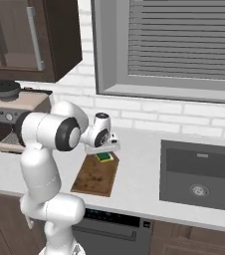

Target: Pick up the sponge from the counter and clean the cutting board by briefly scrubbing or pressing down on the cutting board. Once finished, release the sponge.

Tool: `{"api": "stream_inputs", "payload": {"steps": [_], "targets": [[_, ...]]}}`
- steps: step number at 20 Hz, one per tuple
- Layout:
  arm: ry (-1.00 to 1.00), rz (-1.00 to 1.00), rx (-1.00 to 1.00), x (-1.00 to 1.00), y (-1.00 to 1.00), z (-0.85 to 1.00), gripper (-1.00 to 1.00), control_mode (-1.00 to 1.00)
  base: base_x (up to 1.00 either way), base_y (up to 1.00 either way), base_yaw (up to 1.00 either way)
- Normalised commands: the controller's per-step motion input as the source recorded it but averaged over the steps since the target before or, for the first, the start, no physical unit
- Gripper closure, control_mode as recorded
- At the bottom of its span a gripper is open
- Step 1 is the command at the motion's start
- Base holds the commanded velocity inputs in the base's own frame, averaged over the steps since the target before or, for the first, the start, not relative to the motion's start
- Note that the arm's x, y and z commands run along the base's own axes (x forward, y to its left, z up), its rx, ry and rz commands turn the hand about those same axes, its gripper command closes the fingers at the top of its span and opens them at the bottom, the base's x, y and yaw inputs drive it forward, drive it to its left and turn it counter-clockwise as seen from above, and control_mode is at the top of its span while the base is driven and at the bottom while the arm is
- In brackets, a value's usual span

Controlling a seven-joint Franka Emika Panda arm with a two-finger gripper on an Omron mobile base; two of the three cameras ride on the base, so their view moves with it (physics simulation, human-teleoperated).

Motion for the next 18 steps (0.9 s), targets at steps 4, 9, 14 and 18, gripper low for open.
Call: {"api": "stream_inputs", "payload": {"steps": [4, 9, 14, 18], "targets": [[-0.01, 0.00, 0.00, 0.08, 0.82, 0.37, 1.00, -1.00, 0.00, 0.00, 0.00], [0.00, 0.00, -0.01, 0.07, 0.50, -0.25, 1.00, -1.00, 0.00, 0.00, 0.00], [0.01, 0.00, -0.02, 0.00, -0.03, -0.87, 1.00, -1.00, 0.00, 0.00, 0.00], [-0.11, 0.00, 0.00, -0.57, -0.04, 0.11, 1.00, -1.00, 0.00, 0.00, 0.00]]}}
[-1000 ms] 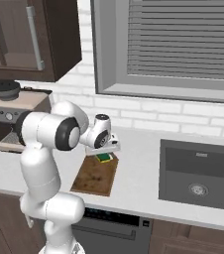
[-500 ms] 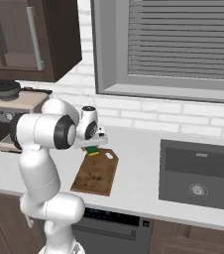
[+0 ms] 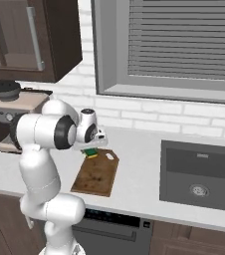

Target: Pick up the sponge from the counter and clean the cutting board by briefly scrubbing or pressing down on the cutting board. Once finished, release the sponge.

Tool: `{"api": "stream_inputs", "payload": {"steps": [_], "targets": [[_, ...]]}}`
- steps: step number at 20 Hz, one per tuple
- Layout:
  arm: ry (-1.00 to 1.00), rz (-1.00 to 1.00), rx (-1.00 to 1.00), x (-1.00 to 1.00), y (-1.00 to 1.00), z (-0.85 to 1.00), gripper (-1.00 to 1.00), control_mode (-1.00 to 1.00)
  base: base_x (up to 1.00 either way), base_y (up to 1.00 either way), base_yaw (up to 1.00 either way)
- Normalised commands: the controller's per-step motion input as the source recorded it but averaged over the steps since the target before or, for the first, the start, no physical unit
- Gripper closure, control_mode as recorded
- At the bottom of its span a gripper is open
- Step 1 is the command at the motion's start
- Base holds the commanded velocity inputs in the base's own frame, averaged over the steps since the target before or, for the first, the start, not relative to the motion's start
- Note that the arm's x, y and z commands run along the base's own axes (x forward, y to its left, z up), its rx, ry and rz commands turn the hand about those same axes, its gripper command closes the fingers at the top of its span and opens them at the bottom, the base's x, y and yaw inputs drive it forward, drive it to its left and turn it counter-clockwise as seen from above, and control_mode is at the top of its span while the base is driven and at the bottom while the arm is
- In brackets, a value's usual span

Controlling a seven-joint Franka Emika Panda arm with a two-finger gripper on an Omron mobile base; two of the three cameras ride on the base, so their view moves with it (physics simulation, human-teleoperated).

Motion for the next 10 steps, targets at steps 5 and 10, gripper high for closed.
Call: {"api": "stream_inputs", "payload": {"steps": [5, 10], "targets": [[-0.15, 0.00, -0.01, -0.90, 0.08, -0.05, 1.00, -1.00, 0.00, 0.00, 0.00], [0.07, 0.00, -0.02, -0.20, 0.16, -0.79, 1.00, -1.00, 0.00, 0.00, 0.00]]}}
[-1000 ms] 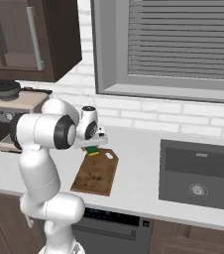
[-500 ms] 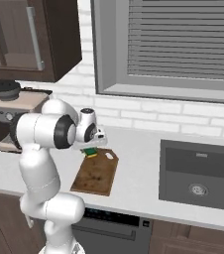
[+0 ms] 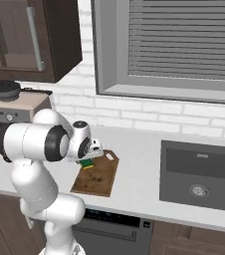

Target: Pick up the sponge from the counter and clean the cutting board by briefly scrubbing or pressing down on the cutting board. Once finished, release the sponge.

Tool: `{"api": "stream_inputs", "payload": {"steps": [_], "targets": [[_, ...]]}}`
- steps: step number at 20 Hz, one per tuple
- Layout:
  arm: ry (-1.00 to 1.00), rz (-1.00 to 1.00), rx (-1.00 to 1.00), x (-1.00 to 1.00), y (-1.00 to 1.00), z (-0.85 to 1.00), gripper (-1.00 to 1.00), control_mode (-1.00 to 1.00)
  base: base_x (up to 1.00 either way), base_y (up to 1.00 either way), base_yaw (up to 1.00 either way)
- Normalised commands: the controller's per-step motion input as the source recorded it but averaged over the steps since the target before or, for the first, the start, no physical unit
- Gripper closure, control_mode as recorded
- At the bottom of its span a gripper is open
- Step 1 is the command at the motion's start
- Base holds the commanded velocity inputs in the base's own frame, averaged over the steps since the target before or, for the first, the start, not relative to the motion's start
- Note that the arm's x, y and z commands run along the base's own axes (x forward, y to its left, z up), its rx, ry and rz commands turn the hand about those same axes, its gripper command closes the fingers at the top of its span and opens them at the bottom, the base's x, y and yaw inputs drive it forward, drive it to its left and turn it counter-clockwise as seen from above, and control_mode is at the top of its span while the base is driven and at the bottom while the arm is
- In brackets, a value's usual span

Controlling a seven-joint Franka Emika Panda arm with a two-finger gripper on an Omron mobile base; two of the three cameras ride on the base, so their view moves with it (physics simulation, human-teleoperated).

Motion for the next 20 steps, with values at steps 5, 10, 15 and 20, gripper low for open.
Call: {"api": "stream_inputs", "payload": {"steps": [5, 10, 15, 20], "targets": [[0.06, 0.00, -0.04, -0.06, -0.11, -0.69, 1.00, -1.00, 0.00, 0.00, 0.00], [-0.02, -0.02, 0.01, -0.81, -0.74, 0.10, 1.00, -1.00, 0.00, 0.00, 0.00], [0.06, 0.00, -0.11, -0.15, -0.25, -0.90, 1.00, -1.00, 0.00, 0.00, 0.00], [0.00, 0.00, -0.05, -0.15, -0.43, -0.57, 1.00, -1.00, 0.00, 0.00, 0.00]]}}
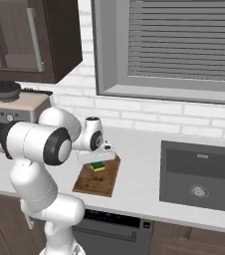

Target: Pick up the sponge from the counter and clean the cutting board by briefly scrubbing or pressing down on the cutting board. Once finished, release the sponge.

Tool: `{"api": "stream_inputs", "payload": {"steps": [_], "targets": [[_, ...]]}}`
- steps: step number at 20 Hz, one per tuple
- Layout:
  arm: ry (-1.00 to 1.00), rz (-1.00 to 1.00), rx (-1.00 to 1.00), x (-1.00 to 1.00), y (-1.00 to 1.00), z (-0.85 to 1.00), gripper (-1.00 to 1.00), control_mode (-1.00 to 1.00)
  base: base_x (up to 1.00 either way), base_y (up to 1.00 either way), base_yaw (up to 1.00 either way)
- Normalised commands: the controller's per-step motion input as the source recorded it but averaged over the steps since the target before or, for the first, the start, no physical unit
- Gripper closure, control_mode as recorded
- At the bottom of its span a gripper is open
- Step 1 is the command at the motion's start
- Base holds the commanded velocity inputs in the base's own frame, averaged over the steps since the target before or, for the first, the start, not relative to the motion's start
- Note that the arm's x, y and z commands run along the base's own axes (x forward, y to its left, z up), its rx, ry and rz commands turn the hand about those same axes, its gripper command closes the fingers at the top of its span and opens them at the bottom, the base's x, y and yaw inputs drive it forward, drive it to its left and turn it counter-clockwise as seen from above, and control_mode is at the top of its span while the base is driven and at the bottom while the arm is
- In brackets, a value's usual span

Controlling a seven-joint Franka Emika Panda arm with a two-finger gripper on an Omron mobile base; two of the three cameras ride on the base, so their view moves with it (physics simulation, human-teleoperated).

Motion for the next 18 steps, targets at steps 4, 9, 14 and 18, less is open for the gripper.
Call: {"api": "stream_inputs", "payload": {"steps": [4, 9, 14, 18], "targets": [[-0.04, -0.01, 0.05, -0.33, -0.90, -0.08, 1.00, -1.00, 0.00, 0.00, 0.00], [0.00, 0.00, 0.00, -0.18, -0.60, -0.59, 1.00, -1.00, 0.00, 0.00, 0.00], [-0.12, 0.00, 0.03, -0.82, 0.03, -0.73, 1.00, -1.00, 0.00, 0.00, 0.00], [-0.39, 0.00, 0.07, -0.42, 0.87, 0.11, 1.00, -1.00, 0.00, 0.00, 0.00]]}}
